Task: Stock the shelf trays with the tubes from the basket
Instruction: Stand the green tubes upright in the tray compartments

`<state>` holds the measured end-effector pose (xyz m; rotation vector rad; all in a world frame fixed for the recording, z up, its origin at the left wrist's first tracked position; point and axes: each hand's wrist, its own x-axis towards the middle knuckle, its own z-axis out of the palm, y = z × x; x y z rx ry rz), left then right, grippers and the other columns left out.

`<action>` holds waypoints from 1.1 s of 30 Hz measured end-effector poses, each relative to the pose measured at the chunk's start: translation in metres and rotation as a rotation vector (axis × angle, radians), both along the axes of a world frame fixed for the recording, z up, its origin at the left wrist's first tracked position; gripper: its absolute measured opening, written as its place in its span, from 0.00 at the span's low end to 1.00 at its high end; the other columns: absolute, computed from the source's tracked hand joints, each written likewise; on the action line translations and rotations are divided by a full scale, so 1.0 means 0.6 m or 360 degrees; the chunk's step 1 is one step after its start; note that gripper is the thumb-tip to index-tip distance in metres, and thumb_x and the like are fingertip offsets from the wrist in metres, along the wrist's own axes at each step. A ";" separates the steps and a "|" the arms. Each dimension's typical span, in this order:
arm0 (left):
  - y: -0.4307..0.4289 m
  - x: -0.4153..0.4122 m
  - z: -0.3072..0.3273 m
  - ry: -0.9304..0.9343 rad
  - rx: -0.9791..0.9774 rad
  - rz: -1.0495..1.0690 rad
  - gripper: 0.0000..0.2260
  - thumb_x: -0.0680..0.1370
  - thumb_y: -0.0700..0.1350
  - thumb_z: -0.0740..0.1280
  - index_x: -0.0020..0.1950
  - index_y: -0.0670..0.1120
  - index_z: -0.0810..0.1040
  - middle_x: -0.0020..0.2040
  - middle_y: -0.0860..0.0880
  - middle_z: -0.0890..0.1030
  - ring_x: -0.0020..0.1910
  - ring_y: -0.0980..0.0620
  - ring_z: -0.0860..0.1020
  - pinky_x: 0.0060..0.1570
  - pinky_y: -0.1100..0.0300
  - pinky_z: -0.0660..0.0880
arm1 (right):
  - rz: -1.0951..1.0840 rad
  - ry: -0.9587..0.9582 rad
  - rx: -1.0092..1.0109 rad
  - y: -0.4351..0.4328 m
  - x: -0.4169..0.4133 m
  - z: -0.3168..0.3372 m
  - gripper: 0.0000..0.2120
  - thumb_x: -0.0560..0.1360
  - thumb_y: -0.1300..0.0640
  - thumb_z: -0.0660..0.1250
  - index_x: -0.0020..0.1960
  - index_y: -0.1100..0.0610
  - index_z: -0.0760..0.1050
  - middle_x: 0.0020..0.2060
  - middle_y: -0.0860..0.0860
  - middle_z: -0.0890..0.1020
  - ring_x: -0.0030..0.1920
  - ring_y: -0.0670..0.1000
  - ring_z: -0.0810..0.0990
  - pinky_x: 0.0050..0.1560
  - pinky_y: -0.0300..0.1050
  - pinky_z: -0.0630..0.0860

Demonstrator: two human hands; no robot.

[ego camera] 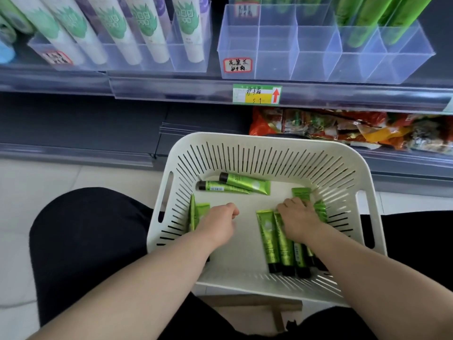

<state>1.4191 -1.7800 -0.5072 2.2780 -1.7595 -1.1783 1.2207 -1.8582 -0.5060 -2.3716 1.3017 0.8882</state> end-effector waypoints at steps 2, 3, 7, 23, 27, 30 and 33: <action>-0.001 -0.004 0.002 -0.0001 -0.0002 -0.0018 0.16 0.79 0.38 0.61 0.66 0.49 0.73 0.63 0.50 0.77 0.61 0.50 0.75 0.60 0.55 0.73 | -0.0036 -0.0051 -0.0065 -0.009 0.005 0.005 0.21 0.75 0.57 0.61 0.67 0.51 0.68 0.63 0.52 0.71 0.66 0.54 0.65 0.69 0.57 0.57; -0.001 -0.005 0.004 -0.0004 0.0000 -0.0025 0.15 0.79 0.39 0.61 0.66 0.49 0.73 0.63 0.50 0.77 0.61 0.50 0.75 0.60 0.55 0.73 | -0.0093 -0.0107 -0.0074 -0.014 0.006 0.010 0.18 0.76 0.56 0.62 0.65 0.49 0.70 0.61 0.50 0.73 0.64 0.53 0.67 0.68 0.54 0.59; -0.011 -0.013 0.008 0.0008 -0.0003 -0.0014 0.15 0.79 0.40 0.63 0.66 0.48 0.74 0.63 0.50 0.77 0.61 0.49 0.75 0.61 0.53 0.73 | -0.0506 -0.0424 0.0066 -0.021 0.003 0.039 0.08 0.76 0.57 0.65 0.53 0.46 0.77 0.53 0.48 0.79 0.53 0.50 0.77 0.52 0.44 0.74; -0.089 -0.115 -0.013 -0.0025 0.0328 -0.0258 0.27 0.79 0.38 0.60 0.77 0.52 0.59 0.76 0.48 0.65 0.73 0.46 0.65 0.71 0.53 0.63 | -0.0748 -0.0419 0.0270 -0.001 -0.031 0.095 0.16 0.76 0.62 0.64 0.61 0.49 0.75 0.57 0.53 0.78 0.55 0.56 0.77 0.51 0.46 0.75; -0.091 -0.115 -0.018 0.0001 0.0418 -0.0395 0.29 0.80 0.35 0.56 0.78 0.53 0.56 0.77 0.51 0.61 0.75 0.48 0.62 0.72 0.55 0.61 | -0.0776 -0.0502 0.0060 -0.016 -0.045 0.105 0.16 0.75 0.62 0.63 0.59 0.47 0.75 0.53 0.51 0.79 0.48 0.53 0.77 0.42 0.44 0.72; -0.095 -0.118 -0.016 -0.0047 0.0404 -0.0449 0.27 0.80 0.40 0.61 0.78 0.52 0.58 0.76 0.50 0.62 0.72 0.46 0.65 0.69 0.53 0.65 | -0.0818 -0.0511 0.0040 -0.020 -0.049 0.106 0.16 0.75 0.62 0.63 0.58 0.45 0.75 0.51 0.49 0.79 0.43 0.52 0.73 0.40 0.43 0.69; -0.105 -0.115 -0.007 -0.0113 0.0356 -0.0377 0.24 0.77 0.51 0.69 0.72 0.52 0.69 0.72 0.47 0.68 0.68 0.45 0.71 0.63 0.52 0.70 | -0.0823 -0.0541 0.0090 -0.023 -0.046 0.106 0.14 0.75 0.62 0.64 0.55 0.46 0.76 0.46 0.48 0.77 0.43 0.51 0.75 0.40 0.43 0.71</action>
